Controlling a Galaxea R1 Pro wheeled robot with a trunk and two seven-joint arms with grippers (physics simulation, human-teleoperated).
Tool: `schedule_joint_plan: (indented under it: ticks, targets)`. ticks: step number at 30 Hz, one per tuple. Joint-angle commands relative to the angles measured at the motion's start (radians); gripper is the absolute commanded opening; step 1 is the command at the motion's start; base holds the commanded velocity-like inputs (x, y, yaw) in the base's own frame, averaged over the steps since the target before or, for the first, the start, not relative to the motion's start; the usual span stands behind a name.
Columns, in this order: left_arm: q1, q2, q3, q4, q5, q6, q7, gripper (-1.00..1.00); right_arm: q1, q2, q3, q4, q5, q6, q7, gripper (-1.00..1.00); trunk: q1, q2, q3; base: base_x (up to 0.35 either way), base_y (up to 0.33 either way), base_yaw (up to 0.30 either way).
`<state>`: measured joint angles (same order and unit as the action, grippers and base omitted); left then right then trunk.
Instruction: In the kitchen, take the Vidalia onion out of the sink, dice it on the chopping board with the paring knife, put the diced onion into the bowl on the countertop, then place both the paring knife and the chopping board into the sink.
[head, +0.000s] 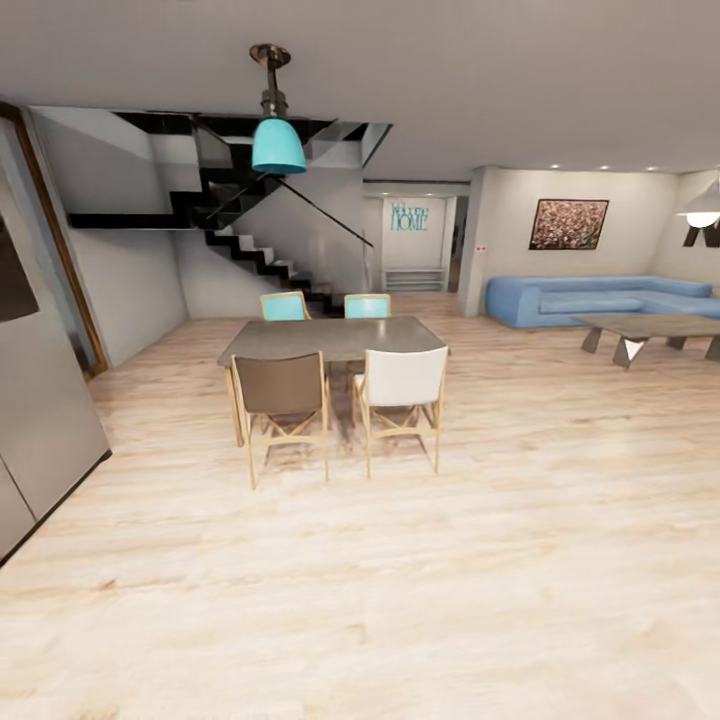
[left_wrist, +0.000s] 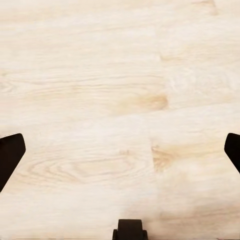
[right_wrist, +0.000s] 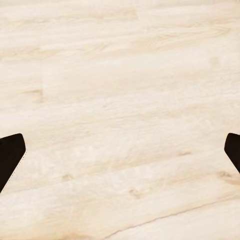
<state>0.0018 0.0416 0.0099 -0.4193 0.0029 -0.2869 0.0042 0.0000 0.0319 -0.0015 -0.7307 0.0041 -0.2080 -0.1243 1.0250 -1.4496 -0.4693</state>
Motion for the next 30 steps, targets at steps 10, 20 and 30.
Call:
schedule_joint_plan:
  ticks: [10, 20, 30]
  targets:
    - [0.0, 0.0, 0.001, -0.001, 0.0, -0.001, 0.0, 1.0, 0.0, 0.0, 0.0, 0.0, 0.0, -0.002, -0.003, 1.0, 0.0, 0.0, -0.001, 0.0, 0.0, 0.266]
    - [0.0, -0.002, 0.001, -0.001, 0.0, -0.001, 0.0, 1.0, 0.0, 0.0, 0.0, 0.0, 0.0, -0.002, -0.003, 1.0, 0.0, 0.0, -0.001, 0.0, 0.0, 0.267]
    - [0.0, -0.003, 0.001, -0.001, 0.0, -0.001, 0.0, 1.0, 0.0, 0.0, 0.0, 0.0, 0.0, -0.002, -0.003, 1.0, 0.0, 0.0, -0.001, 0.0, 0.0, 0.266]
